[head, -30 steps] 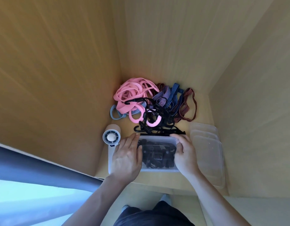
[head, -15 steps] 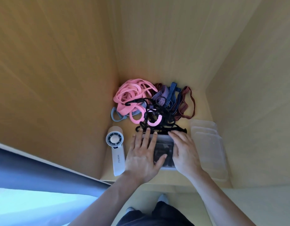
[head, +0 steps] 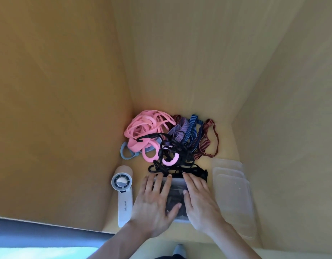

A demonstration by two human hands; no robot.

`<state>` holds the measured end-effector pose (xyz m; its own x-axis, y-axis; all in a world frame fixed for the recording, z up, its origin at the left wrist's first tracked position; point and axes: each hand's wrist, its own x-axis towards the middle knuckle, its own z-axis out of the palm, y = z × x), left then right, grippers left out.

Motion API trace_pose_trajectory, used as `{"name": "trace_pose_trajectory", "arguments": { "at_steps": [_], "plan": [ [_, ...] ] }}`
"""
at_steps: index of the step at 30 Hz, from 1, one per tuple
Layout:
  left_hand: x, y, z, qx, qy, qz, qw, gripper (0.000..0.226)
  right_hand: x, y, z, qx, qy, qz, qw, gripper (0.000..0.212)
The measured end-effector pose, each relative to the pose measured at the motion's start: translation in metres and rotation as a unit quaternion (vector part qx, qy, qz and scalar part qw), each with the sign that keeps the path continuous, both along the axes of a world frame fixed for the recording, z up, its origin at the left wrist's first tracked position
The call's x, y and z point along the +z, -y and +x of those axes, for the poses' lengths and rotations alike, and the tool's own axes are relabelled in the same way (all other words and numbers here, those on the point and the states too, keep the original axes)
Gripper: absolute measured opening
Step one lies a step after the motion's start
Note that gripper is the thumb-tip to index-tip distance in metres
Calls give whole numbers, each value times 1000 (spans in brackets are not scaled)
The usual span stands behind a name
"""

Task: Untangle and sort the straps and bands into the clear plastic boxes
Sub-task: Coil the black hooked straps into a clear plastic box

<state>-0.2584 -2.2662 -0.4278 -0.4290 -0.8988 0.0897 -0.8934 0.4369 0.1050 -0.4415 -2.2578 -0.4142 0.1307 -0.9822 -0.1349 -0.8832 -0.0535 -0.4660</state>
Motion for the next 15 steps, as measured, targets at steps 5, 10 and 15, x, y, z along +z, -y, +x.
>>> {"name": "trace_pose_trajectory", "arguments": {
  "at_steps": [5,10,15],
  "plan": [
    [2,0,3,-1,-22,10,1000,68,0,-4,-2,59,-43,-11,997,69],
    [4,3,8,-17,-66,38,997,56,3,-16,-9,152,27,-27,988,61],
    [5,2,9,-12,-100,58,993,57,14,-13,-9,192,-35,1,981,95]
  ]
}}
